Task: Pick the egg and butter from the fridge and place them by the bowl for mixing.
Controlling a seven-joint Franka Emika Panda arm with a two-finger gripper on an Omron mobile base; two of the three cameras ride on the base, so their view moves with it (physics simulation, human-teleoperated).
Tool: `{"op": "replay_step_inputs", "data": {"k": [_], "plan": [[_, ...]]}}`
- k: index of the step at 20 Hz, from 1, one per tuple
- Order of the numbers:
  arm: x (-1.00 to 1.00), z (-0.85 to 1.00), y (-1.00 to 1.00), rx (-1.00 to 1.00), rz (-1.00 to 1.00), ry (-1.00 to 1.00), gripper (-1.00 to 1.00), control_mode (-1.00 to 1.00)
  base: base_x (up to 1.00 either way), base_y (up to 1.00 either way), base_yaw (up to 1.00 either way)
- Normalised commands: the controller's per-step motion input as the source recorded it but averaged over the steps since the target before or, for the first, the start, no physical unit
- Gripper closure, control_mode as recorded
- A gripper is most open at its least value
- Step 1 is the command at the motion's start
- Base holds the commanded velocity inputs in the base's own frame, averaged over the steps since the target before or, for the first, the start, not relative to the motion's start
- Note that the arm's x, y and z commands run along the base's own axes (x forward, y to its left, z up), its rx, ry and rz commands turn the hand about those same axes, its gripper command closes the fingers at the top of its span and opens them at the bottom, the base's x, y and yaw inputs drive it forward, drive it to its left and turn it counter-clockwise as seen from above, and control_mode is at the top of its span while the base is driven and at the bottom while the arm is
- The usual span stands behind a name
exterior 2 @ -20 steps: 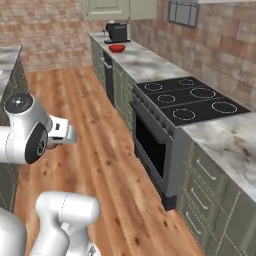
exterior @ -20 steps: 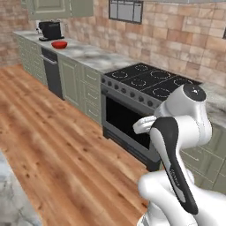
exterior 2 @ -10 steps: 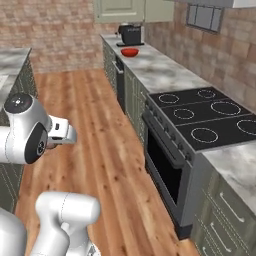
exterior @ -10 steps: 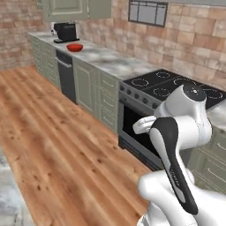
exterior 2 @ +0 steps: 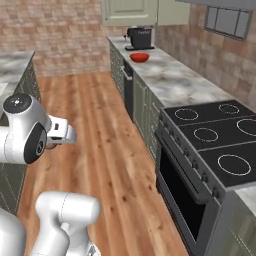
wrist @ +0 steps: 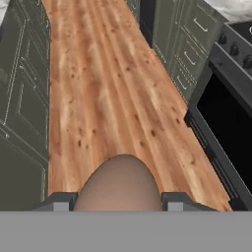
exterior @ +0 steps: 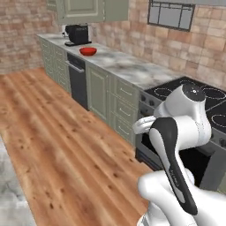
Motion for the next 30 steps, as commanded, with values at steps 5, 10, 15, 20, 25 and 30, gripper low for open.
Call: {"op": "replay_step_inputs", "data": {"k": [5, 10, 15, 20, 25, 30], "plan": [[0.00, 0.00, 0.00, 0.00, 0.00, 0.00, 1.00, 1.00, 0.85, 0.10, 0.00], [0.00, 0.00, 0.00, 0.00, 0.00, 0.00, 1.00, 1.00, 0.86, 0.07, 0.00], [0.00, 0.00, 0.00, 0.00, 0.00, 0.00, 1.00, 1.00, 0.87, 0.06, 0.00], [0.00, 0.00, 0.00, 0.00, 0.00, 0.00, 1.00, 1.00, 0.87, 0.15, 0.00], [0.00, 0.00, 0.00, 0.00, 0.00, 0.00, 1.00, 1.00, 0.86, 0.21, 0.01], [0.00, 0.00, 0.00, 0.00, 0.00, 0.00, 1.00, 1.00, 0.85, 0.25, 0.05]]}}
